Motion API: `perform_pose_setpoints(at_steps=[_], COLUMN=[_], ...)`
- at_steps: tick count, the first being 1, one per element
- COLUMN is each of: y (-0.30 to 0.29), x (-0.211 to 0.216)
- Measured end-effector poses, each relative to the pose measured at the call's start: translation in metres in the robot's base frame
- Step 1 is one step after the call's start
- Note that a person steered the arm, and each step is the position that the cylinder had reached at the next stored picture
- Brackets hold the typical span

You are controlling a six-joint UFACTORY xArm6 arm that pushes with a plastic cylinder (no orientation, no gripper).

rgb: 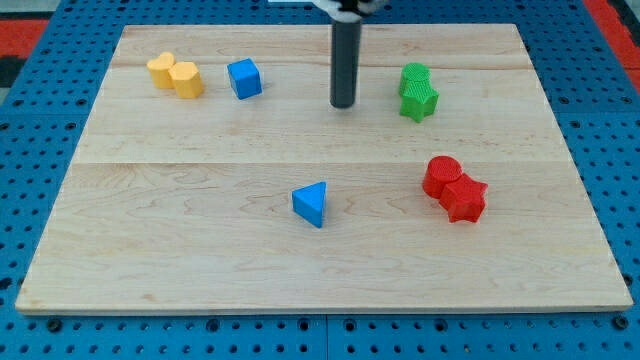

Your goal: Push the blue cube closer to the blue triangle

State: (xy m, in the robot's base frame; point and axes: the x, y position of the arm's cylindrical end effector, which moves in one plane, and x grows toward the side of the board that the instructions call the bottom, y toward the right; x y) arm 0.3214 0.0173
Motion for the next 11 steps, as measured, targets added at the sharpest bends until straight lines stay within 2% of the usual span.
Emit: perform_pose_setpoints(at_steps=[1,2,3,4,8,11], y=[-0.024,-0.094,-0.154,-0.167,-0.069,-0.052], x=[-0.070,-0.099,-0.094,-0.070,0.004,0.077])
